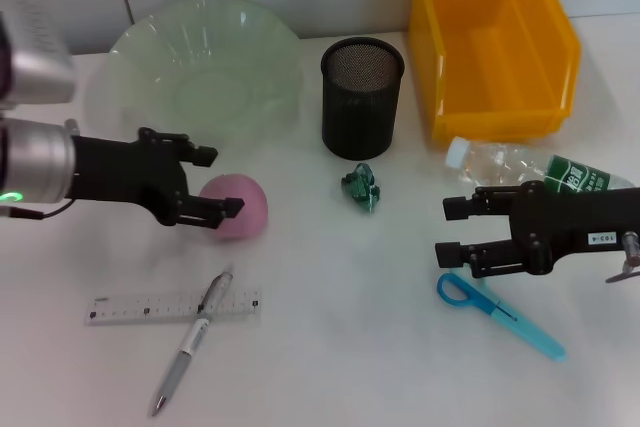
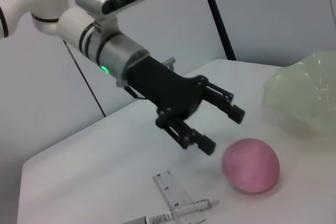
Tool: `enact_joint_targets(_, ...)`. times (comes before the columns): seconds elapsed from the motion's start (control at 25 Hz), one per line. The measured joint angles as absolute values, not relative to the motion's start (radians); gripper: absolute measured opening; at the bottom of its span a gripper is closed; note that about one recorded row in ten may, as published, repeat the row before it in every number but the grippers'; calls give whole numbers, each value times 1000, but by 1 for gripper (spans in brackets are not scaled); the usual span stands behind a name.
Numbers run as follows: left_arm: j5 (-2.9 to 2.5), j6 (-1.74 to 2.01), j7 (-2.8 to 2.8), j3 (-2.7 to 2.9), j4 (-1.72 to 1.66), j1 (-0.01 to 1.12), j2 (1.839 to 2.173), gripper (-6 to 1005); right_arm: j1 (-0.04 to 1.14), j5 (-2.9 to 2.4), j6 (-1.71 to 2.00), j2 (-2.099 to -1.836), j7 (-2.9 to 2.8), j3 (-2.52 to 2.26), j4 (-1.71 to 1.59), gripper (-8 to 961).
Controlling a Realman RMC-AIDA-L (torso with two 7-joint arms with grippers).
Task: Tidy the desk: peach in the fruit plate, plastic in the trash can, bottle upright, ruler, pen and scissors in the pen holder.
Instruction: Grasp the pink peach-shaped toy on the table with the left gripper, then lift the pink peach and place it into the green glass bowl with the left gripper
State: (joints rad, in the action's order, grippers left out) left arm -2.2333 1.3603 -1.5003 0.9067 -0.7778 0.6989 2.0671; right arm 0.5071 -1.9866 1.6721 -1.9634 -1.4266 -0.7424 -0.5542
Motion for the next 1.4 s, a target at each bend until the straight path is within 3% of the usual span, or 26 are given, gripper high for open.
enact_joint_targets(0.48,-2314,1156,-1620,1117,-707,765,2072,684,510,-1988,1672,-1963,-1427,-742,-554,790)
enact_joint_targets(1.0,-2310,1134,-1618,1137,-715,760,2072,661,511,-1988,1671,-1963,-1427,-739,-554,790)
enact_joint_targets(1.2,-2307,1148,-1621,1134,-728,757,2072,461,511,-1988,1671,-1963,-1428,-738,-554,790)
enact_joint_targets(1.4,-2053,1347,-1580,1022,-803,716,2063,404,511,-1988,1669,-1962,-1428,-741,-555,791)
